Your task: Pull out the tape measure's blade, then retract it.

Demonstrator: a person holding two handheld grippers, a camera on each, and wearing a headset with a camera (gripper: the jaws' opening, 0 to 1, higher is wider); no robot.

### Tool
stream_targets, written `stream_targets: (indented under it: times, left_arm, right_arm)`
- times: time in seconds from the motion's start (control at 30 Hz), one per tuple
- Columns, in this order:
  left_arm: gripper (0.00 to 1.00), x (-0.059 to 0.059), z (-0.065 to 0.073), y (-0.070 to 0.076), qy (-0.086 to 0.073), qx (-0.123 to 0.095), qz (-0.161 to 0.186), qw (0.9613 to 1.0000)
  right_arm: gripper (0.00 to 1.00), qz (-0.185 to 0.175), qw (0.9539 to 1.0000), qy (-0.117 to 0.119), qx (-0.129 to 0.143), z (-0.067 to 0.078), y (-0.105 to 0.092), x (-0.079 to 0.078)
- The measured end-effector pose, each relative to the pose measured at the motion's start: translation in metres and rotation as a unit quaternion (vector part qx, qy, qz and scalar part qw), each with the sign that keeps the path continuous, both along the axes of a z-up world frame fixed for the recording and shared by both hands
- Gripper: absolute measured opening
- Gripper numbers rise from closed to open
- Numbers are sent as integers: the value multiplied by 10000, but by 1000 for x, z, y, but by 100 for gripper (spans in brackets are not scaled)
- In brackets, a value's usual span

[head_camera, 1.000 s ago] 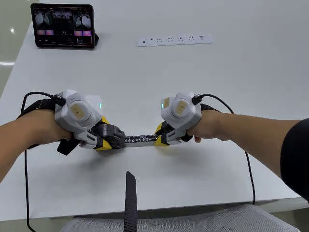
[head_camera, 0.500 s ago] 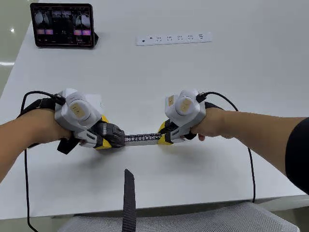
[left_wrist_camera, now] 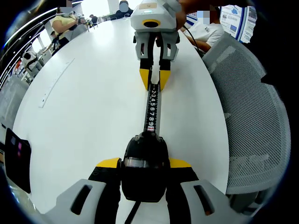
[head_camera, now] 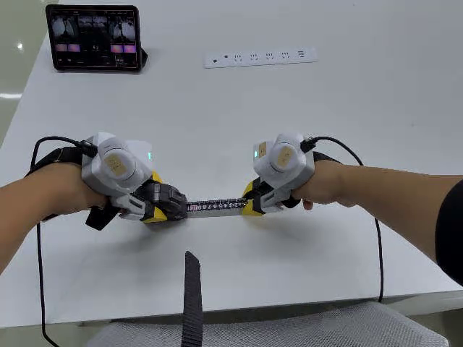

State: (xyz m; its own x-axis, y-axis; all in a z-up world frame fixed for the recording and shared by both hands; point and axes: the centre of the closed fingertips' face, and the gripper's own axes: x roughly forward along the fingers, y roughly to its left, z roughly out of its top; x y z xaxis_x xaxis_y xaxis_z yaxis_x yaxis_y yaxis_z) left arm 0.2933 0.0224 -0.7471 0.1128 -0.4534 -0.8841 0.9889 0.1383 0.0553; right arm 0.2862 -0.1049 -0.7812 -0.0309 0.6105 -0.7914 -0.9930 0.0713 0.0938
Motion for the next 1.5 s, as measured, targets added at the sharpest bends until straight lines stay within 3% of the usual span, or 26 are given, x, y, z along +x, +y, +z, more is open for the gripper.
stream_targets:
  times: [1.5]
  left_arm:
    - [33, 2, -2, 0, 0, -18, 64, 10000]
  right_arm:
    - [9, -74, 9999, 75, -117, -1, -27, 4]
